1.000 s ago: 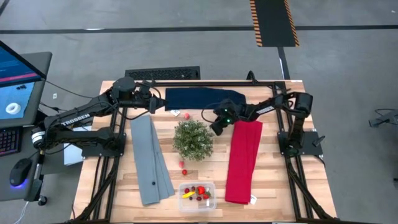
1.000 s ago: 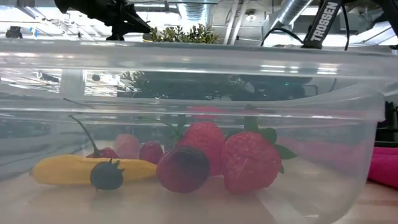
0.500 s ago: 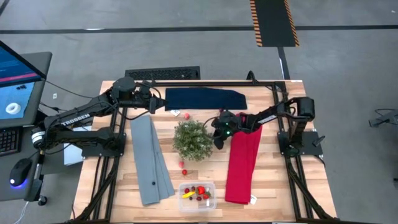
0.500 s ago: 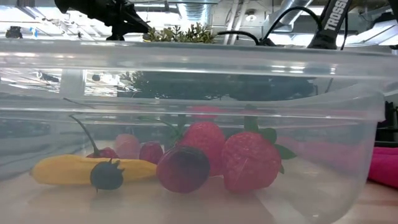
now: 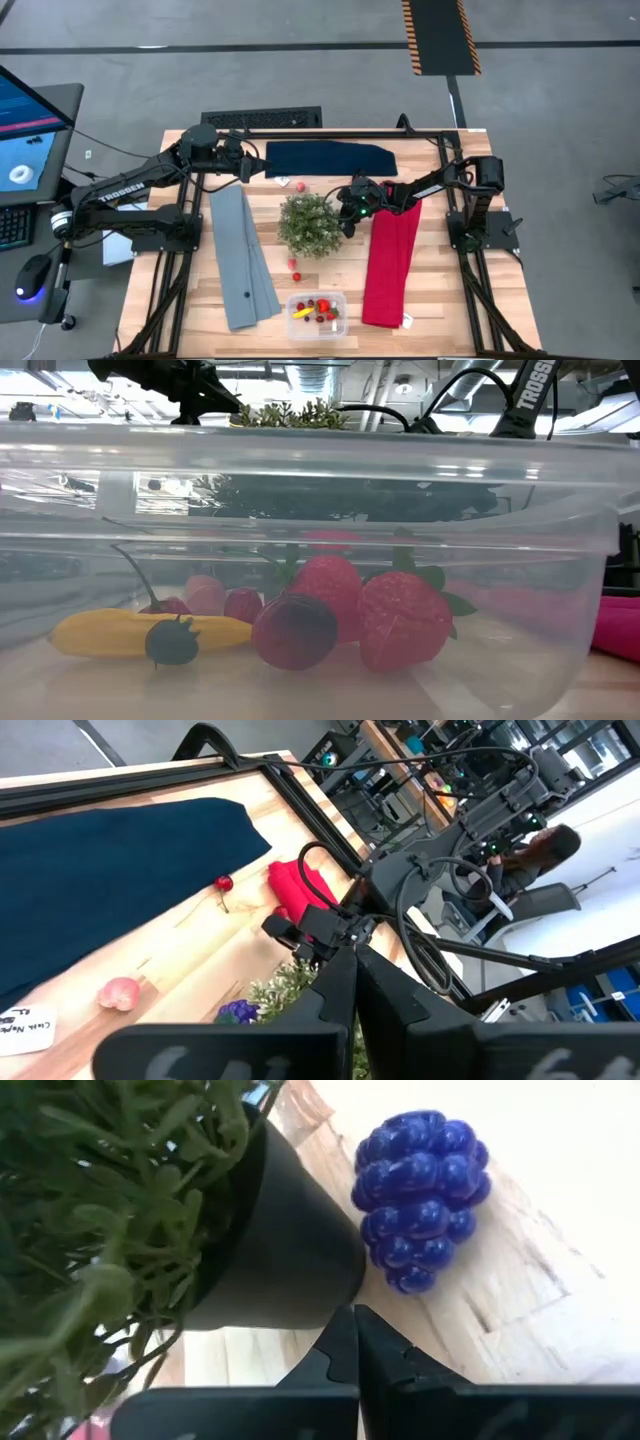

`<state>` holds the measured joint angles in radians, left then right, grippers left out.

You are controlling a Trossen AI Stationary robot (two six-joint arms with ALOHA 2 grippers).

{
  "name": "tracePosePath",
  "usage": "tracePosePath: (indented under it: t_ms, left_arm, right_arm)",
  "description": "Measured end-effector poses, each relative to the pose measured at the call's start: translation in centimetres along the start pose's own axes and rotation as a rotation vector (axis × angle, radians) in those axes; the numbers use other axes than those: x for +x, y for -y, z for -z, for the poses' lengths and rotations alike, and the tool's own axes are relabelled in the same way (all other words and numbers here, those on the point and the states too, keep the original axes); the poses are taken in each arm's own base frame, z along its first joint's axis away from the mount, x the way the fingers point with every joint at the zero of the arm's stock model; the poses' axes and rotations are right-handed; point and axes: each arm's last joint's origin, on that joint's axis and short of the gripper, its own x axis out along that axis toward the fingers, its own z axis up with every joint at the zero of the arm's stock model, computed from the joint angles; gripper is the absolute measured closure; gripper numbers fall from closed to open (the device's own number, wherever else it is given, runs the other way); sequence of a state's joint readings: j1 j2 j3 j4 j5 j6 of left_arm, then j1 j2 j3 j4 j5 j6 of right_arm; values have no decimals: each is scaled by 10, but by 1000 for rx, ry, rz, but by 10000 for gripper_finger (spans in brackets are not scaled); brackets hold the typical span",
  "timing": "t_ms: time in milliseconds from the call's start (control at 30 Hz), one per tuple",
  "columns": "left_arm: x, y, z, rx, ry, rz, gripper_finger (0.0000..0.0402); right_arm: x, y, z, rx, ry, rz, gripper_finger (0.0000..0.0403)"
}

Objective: Pick and placing Produce into tupperware
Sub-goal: Put the grapes into the transparent container

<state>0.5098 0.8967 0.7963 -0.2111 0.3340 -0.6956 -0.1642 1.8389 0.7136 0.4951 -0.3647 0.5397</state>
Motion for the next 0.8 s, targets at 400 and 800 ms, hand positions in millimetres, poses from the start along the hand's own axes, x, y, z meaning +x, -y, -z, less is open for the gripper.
tracePosePath:
  t_ms: [400,800]
  left_arm:
    - [0,0,0,0,-1,1,401]
    - [0,-1,1,0,-14,-10,401]
  right_arm:
    - [3,-4,8,-319,-45,28,393]
    - [-17,-8,45,-511,200,-38,393]
